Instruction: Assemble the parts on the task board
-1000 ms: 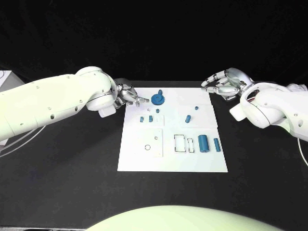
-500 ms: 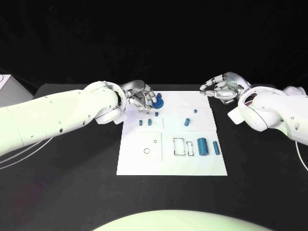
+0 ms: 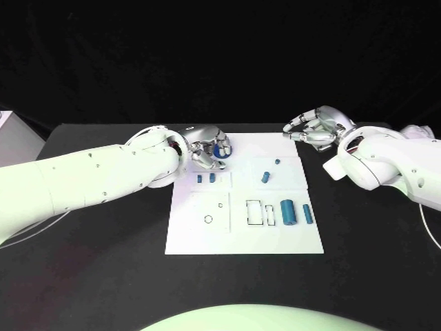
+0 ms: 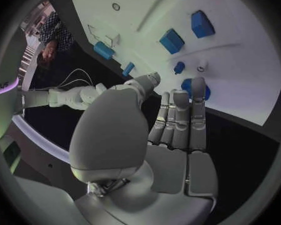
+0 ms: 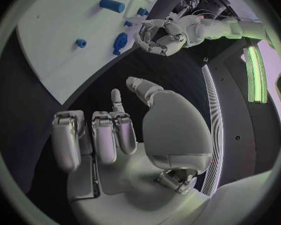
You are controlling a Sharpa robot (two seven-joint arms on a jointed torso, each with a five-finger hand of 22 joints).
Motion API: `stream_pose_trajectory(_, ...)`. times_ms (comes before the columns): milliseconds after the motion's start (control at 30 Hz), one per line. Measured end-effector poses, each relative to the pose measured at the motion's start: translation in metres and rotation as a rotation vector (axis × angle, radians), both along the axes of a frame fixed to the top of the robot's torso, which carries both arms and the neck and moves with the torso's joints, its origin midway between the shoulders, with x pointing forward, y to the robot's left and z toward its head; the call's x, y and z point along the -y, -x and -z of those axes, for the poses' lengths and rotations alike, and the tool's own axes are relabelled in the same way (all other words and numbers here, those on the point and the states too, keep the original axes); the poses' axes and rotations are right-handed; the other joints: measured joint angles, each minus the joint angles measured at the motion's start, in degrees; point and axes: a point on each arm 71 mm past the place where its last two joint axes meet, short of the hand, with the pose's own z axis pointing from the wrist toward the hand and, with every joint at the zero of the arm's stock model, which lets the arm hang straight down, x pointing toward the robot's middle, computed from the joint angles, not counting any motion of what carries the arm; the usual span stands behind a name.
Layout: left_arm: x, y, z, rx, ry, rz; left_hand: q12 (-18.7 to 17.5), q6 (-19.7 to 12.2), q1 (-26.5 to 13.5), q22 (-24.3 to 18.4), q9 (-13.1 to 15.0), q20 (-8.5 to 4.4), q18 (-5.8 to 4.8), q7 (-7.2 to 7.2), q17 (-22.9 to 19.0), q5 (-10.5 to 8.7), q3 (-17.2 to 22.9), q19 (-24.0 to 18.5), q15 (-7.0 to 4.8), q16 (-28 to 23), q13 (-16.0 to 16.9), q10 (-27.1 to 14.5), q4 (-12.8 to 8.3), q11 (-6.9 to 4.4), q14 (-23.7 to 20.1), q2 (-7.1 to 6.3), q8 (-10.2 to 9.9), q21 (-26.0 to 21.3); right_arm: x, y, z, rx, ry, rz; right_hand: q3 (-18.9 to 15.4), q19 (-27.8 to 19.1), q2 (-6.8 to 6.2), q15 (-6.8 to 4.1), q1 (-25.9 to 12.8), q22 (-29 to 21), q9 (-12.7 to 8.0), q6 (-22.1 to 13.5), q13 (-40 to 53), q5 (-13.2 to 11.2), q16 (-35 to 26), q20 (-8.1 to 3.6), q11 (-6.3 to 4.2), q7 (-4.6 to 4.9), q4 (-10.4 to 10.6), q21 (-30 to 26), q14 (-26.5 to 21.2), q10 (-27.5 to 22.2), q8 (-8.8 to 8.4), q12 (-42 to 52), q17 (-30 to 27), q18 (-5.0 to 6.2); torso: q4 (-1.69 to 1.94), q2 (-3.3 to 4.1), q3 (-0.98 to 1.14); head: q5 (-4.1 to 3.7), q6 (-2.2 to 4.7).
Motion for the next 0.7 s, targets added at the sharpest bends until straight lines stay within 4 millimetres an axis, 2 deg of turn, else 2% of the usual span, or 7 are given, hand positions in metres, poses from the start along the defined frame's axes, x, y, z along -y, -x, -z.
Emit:
stream_pose_trajectory(133,0.004,-0.002,0.001,0.02,-0.037,0.016,-0.1,1.7,-0.4,2.7,-0.9,-0.01,0.0,-0.28,1.5,0.0,0.0,2.2,0.08,2.6,-0.9,0.7,-0.3,-0.09,1.8,-0.09,-0.5,2.8,-0.001,0.0,0.0,0.0,-0.001,-0.002,0.0,0.0,0.0,0.0,0.0,0.0,0.0,0.0,0.0,0.0,0.0,0.0,0.0,0.0,0.0,0.0,0.0,0.0,0.0,0.0,0.0,0.0,0.0,0.0,0.04,-0.02,-0.03)
stream_pose_trajectory(200,0.005,-0.002,0.002,0.025,-0.053,0.022,-0.1,2.7,-0.4,4.1,-1.3,0.1,0.0,-0.22,2.3,0.0,0.2,3.2,0.08,4.0,-1.3,1.1,-0.5,0.32,2.6,-0.08,-0.7,4.2,-0.001,0.0,0.0,0.0,-0.001,-0.003,0.0,0.0,0.0,0.0,0.0,0.0,0.0,0.0,0.0,0.0,0.0,0.0,0.0,0.0,0.0,0.0,0.0,0.0,0.0,0.0,0.0,0.0,0.01,0.0,0.03,-0.03,-0.04)
stream_pose_trajectory(400,0.01,-0.003,0.004,0.027,-0.098,0.033,-0.1,4.6,-0.4,7.9,-2.3,-0.01,-0.01,-0.51,4.6,0.0,0.9,5.8,-0.04,7.2,-2.2,2.5,-1.2,-0.14,5.0,-0.08,-1.4,8.0,-0.002,0.001,0.0,0.0,-0.002,-0.006,0.0,0.0,0.0,0.0,0.0,0.0,0.0,0.0,0.0,0.3,0.0,0.0,0.0,0.0,0.0,0.0,0.0,0.0,0.0,0.0,0.0,0.0,0.03,-0.03,0.03,-0.14,-0.08)
stream_pose_trajectory(467,0.01,-0.004,0.005,0.027,-0.112,0.033,-0.1,5.1,-0.6,9.2,-2.6,-0.08,-0.93,-0.46,5.4,0.0,1.2,6.7,-0.18,8.2,-2.6,3.0,-1.5,-0.05,5.7,0.15,-1.6,9.3,-0.002,0.001,0.0,0.0,-0.002,-0.007,0.0,0.0,0.0,0.0,0.0,0.0,0.0,0.0,0.0,0.3,0.0,0.0,0.0,0.0,0.0,0.0,0.0,0.0,0.0,0.0,0.0,0.0,0.03,-0.03,0.07,-0.14,-0.1)
stream_pose_trajectory(700,0.012,-0.006,0.007,0.021,-0.153,0.03,-0.4,6.2,-0.6,11.6,-3.2,-0.11,-0.97,-0.32,6.5,0.0,1.7,8.0,-0.32,9.8,-3.3,3.8,-2.0,-0.29,6.8,0.15,-2.2,11.5,-0.003,0.001,0.0,0.0,-0.003,-0.008,0.0,0.0,0.0,0.0,0.0,0.0,0.0,0.0,0.0,0.3,0.0,0.0,0.0,0.0,0.0,0.0,0.0,0.0,0.0,0.0,0.0,0.0,0.03,-0.05,0.07,-0.25,-0.25)
